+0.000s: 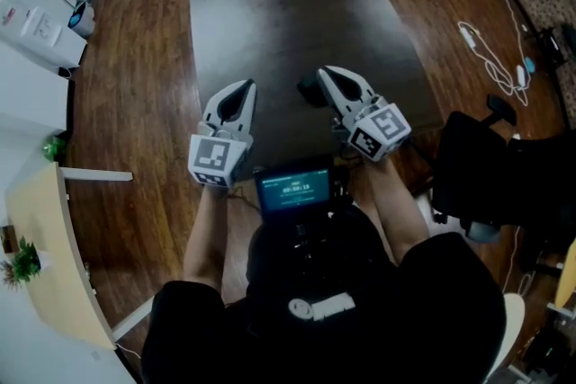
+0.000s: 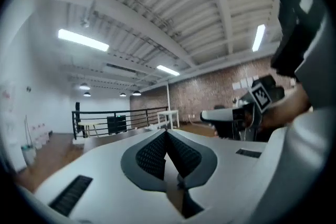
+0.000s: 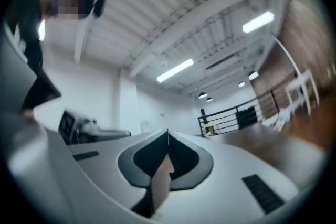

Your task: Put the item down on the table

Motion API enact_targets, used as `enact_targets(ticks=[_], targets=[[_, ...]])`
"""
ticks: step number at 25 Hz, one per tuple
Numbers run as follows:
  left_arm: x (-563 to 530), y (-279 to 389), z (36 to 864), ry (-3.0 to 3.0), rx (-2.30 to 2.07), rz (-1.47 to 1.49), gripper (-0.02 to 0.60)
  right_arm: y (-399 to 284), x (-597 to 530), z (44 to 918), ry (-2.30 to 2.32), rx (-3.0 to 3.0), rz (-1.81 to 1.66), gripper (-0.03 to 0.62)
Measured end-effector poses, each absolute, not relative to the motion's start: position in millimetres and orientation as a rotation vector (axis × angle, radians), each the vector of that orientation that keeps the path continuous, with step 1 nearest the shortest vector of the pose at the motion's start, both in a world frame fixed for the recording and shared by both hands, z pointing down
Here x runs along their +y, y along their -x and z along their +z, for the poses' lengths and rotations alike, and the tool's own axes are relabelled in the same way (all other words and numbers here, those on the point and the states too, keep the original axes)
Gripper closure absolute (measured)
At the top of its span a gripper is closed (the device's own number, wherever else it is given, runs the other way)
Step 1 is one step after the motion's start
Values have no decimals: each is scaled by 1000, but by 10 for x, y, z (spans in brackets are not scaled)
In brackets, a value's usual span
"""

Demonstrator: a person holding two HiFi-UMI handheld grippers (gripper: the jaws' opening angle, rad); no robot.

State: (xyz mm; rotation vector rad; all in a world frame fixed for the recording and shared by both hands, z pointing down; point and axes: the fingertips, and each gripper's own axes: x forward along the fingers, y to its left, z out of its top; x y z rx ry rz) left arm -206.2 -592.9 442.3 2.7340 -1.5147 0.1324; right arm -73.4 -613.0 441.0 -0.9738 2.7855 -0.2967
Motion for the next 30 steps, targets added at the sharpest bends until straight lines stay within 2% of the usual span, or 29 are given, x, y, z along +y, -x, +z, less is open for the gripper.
enact_targets(ticks=[5, 6, 7, 8, 9, 11, 14, 16, 30], targets=[[-5856, 1961, 4687, -2929, -1525, 906, 581, 730, -6005, 4707, 1253, 3262, 721, 591], [-5826, 1944, 4732, -2948, -1530, 1047, 581, 733, -5945, 4688, 1221, 3247, 727, 591], [-5796, 1924, 4757, -2957, -1536, 1111, 581, 735, -5877, 4625, 1164, 3199, 593, 591], [-5776, 1921, 4746, -2946, -1553, 1045, 581, 719, -5817, 4533, 1096, 3113, 365, 591], [-5777, 1955, 4693, -2899, -1575, 831, 581, 672, -5785, 4430, 1026, 2984, 103, 591], [-5846, 2163, 4504, -2661, -1569, 143, 581, 495, -5836, 4219, 882, 2633, -351, 591], [-5792, 2537, 4172, -2208, -1359, -819, 581, 99, -5921, 4027, 749, 2147, -669, 591], [-5612, 2635, 4024, -2049, -1256, -1144, 581, -142, -5856, 4123, 714, 1959, -761, 591], [-4899, 2131, 3833, -1912, -1076, -1432, 581, -848, -5152, 4188, 654, 1715, -850, 591]])
